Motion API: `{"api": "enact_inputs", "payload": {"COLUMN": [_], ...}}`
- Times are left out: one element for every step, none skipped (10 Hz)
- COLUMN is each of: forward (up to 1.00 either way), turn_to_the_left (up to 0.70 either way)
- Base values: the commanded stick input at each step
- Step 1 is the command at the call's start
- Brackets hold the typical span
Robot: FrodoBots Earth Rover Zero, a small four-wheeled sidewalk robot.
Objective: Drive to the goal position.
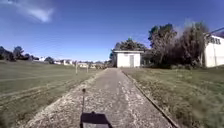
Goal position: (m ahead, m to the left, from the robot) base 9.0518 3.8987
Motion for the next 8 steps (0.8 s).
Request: {"api": "enact_inputs", "payload": {"forward": [0.50,0.50,0.50,0.50,0.50,0.50,0.50,0.50], "turn_to_the_left": [0.00,0.00,0.00,0.00,0.00,0.00,0.00,0.00]}}
